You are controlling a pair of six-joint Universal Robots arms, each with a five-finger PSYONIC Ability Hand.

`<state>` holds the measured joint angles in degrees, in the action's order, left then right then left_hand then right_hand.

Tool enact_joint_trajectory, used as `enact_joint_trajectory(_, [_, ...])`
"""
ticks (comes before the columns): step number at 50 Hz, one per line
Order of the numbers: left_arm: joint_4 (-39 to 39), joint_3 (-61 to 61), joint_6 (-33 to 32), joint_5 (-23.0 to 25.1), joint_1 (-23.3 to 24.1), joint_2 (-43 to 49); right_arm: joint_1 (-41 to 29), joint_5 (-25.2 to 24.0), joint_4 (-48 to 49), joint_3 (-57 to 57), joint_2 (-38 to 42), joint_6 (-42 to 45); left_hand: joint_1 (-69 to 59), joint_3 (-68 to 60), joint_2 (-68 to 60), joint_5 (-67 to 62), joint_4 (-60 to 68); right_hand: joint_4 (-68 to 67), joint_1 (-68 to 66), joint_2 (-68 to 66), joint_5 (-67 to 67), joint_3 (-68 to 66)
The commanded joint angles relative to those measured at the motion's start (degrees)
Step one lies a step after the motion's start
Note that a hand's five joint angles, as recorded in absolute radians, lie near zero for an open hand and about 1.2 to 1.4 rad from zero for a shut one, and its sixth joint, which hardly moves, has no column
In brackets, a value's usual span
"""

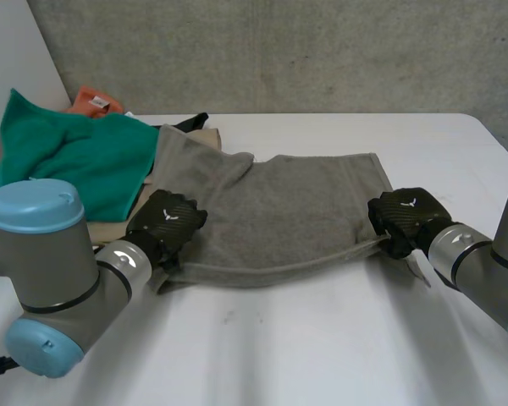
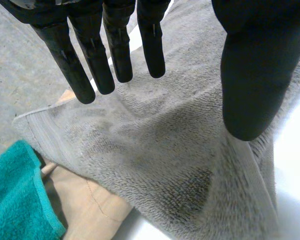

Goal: Fold the laundry.

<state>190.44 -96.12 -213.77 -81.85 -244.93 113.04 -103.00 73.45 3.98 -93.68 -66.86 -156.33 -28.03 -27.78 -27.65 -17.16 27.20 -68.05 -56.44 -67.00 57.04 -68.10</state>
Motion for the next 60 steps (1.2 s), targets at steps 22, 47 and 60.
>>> enact_joint_trajectory(22, [5.99, -10.76, 16.54, -5.95, -2.49, -2.48, 1.05, -0.59, 1.39, 0.25, 1.03, -14.09, -5.73, -5.97, -6.10, -6.60, 6.56, -11.95, -23.56, -13.00, 12.96, -11.90])
enact_joint_trajectory(47, [-2.25, -1.27, 11.88, -5.42, -0.38, -20.83, 1.05, 0.20, -17.83, 6.92, -14.93, 12.67, -51.97, -52.22, -52.35, -52.84, 52.80, -11.95, -23.56, -13.00, 12.96, -11.90])
enact_joint_trajectory(60, [-27.58, 15.51, 11.88, -0.94, -0.03, -10.66, -0.36, 0.55, -31.49, 15.97, -9.98, 18.18, -51.97, -52.22, -52.35, -52.84, 52.80, -11.95, -23.56, -13.00, 12.96, -11.90])
